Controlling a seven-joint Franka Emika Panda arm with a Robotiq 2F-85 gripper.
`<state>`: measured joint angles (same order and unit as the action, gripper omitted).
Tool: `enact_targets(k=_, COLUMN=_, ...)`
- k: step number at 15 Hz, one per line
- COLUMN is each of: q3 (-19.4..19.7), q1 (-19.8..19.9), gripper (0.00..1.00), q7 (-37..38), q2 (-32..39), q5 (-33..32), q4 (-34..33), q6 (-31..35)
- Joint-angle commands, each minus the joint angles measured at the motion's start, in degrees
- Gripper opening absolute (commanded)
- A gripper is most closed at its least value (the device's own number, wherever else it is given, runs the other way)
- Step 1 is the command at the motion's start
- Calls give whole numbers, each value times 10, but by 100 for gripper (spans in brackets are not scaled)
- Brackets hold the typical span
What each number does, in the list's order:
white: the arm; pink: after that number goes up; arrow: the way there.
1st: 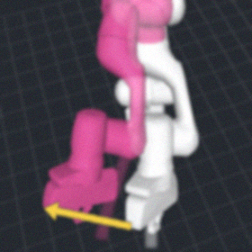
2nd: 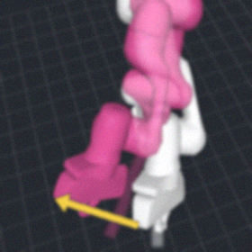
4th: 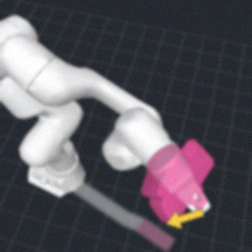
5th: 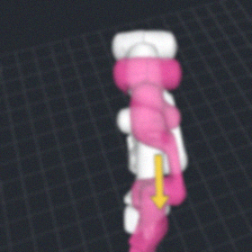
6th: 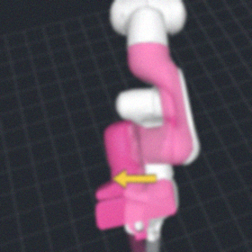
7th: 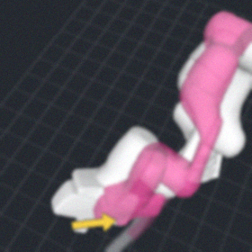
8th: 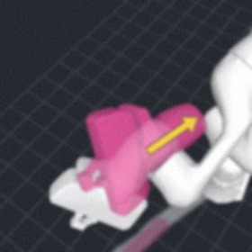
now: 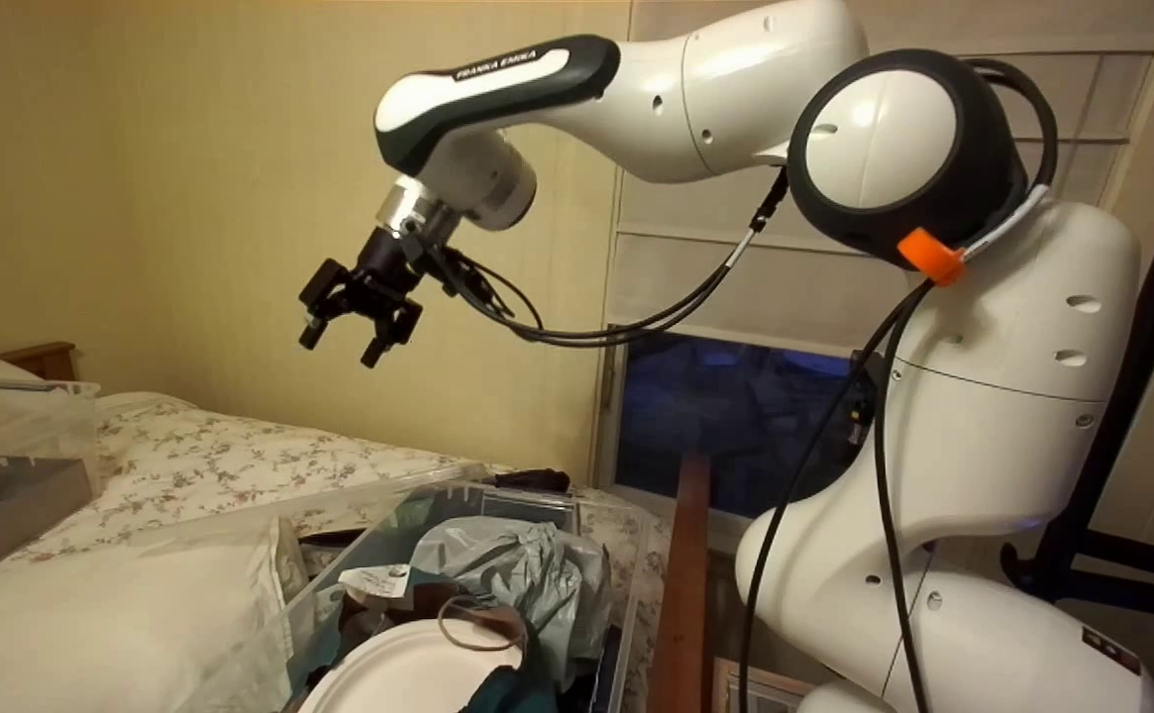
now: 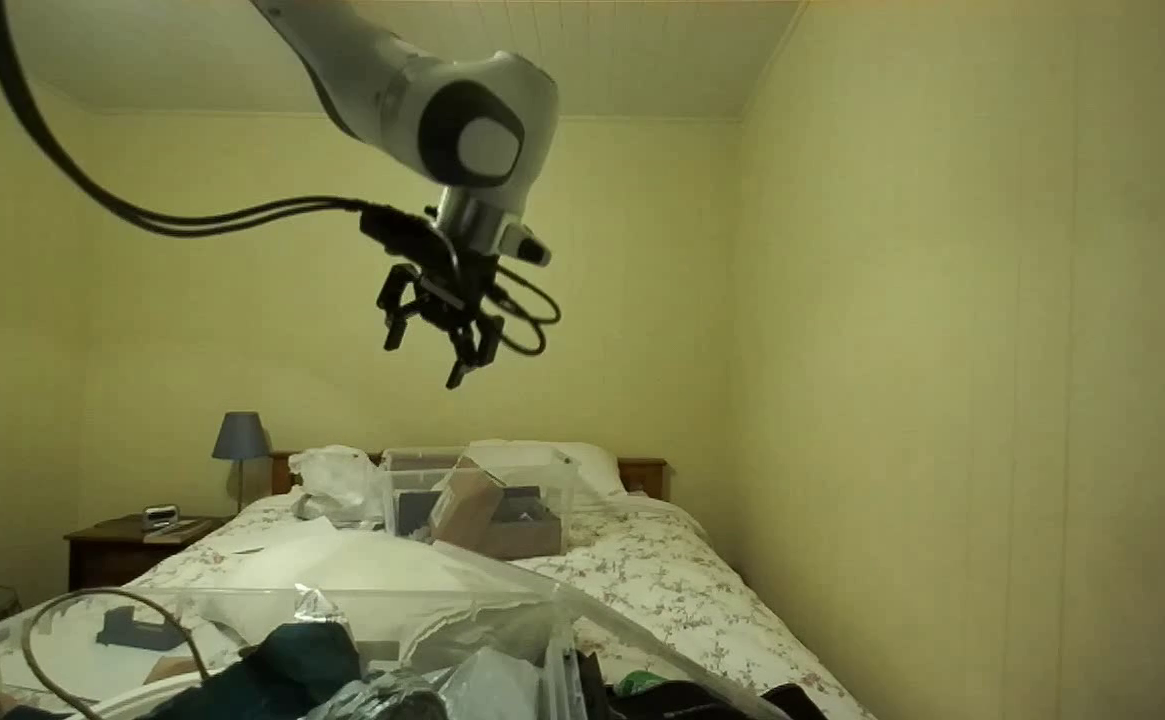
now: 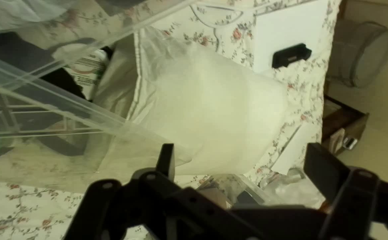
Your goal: Remove the lid from the storage box
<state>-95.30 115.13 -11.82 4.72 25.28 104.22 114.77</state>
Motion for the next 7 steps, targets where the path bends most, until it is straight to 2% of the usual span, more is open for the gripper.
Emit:
enact_targets(k=1, q3=-17, q1=9, gripper=100, q7=14, q2=44, q5=-125, q4=-95, q6=-160)
enact_targets(k=3, q3=-16, q1=14, gripper=100, q7=-24, q2=47, q5=-147, q4=-137, q6=-254)
enact_targets(k=4, q3=-6, q1=9, gripper=100, q7=-5, q2=30, q5=-114, q4=-103, q6=-187)
enact_targets(k=5, q3=-6, q1=10, gripper=100, q7=-13, q2=36, q5=-123, q4=-119, q6=-219)
enact_targets(k=7, q3=-7, q1=11, gripper=100, q7=-18, q2=45, q5=-130, q4=-132, q6=-239)
